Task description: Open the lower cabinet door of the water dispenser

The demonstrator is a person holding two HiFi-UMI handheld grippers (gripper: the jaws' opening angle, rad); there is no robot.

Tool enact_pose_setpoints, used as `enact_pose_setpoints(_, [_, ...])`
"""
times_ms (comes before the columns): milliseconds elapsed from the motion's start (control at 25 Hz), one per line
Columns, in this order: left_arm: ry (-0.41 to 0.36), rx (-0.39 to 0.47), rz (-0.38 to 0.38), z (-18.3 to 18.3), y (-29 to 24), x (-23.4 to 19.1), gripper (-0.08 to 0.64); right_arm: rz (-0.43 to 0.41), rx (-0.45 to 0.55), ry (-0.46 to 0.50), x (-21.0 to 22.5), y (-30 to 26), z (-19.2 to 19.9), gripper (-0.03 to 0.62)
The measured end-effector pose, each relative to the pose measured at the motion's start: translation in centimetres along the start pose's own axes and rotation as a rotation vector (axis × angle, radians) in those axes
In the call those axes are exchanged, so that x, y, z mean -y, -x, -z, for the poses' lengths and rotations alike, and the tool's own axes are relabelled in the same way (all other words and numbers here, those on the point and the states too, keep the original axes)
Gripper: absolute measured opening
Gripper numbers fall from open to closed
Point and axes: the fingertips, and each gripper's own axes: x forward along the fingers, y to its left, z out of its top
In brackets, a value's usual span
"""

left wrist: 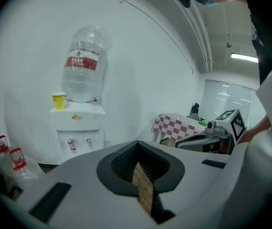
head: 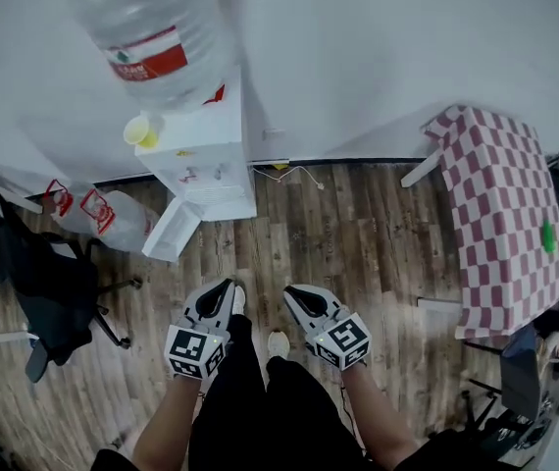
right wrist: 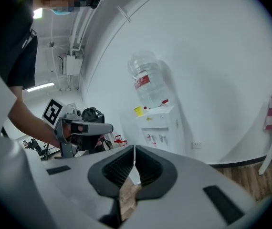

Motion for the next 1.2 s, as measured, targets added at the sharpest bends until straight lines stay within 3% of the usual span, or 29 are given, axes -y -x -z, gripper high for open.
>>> enact_pose_setpoints(240, [0.009, 0.026, -0.029, -1.2, 4.4, 3.9, 0.012, -0.022, 0.012, 0.015, -3.3, 5.1, -0.2, 0.028])
enact_pose_setpoints(640, [-0.029, 0.091, -0.045, -2.7, 9.1, 5.5, 0.012, -0.040, 0.075, 0.026, -6.5, 7.5, -1.2, 0.028])
enact_pose_setpoints(1000, [-0.072, 0.094, 0.036, -2.1, 11.1, 5.3, 0.014, -0.007, 0.083, 0.053, -10.2, 7.6, -1.3, 0.028])
enact_pose_setpoints(1200, [-0.104, 0.107, 0.106, -1.7, 14.8, 4.3, 0.012, 0.078, 0.099, 0.028, -13.3, 7.4, -0.8, 0.028])
